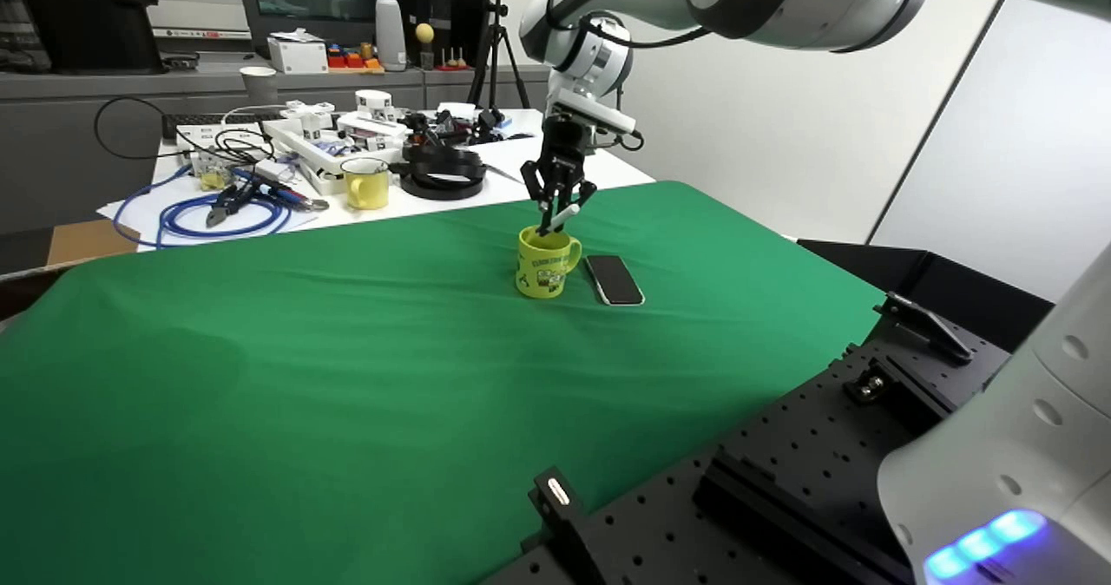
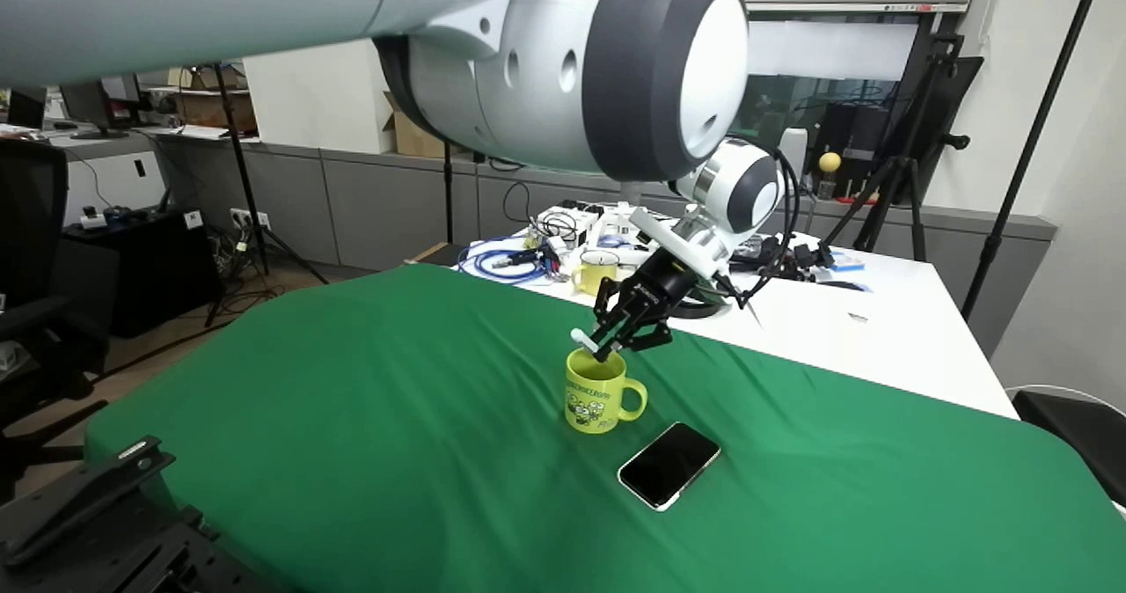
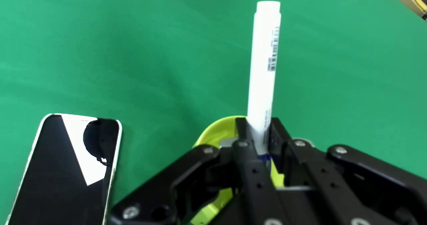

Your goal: Put the marker in the cup

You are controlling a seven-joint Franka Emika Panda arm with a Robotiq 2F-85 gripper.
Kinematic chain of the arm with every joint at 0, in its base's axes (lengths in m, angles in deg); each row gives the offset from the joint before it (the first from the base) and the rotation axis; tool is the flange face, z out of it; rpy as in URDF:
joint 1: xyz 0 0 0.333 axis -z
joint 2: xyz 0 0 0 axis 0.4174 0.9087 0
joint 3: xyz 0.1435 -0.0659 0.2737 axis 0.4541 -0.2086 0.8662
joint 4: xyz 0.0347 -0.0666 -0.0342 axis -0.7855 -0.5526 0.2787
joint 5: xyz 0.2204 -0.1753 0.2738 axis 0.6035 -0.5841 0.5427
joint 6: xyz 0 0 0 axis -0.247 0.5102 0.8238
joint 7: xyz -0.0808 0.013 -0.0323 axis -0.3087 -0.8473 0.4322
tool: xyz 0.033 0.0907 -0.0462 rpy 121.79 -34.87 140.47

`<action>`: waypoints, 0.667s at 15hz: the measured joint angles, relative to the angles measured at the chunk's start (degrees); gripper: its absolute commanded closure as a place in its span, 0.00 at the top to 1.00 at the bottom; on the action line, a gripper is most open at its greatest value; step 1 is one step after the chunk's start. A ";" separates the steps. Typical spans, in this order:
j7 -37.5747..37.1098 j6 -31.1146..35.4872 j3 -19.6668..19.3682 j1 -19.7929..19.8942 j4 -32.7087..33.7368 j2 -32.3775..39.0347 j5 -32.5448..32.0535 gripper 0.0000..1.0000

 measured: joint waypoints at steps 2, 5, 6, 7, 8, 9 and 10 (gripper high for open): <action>0.00 0.81 -0.04 -0.27 0.15 0.01 -0.04 0.51; 0.00 1.42 -0.05 -0.62 0.39 0.02 -0.03 0.71; 0.00 1.45 -0.05 -0.70 0.50 0.02 -0.03 0.77; 0.00 1.45 -0.05 -0.77 0.64 0.02 -0.03 0.85; 0.01 1.45 -0.04 -0.83 0.83 0.02 -0.03 0.91; 0.02 1.45 -0.03 -0.91 1.10 0.01 -0.03 0.97; 0.03 1.45 -0.01 -1.03 1.47 0.00 -0.03 1.00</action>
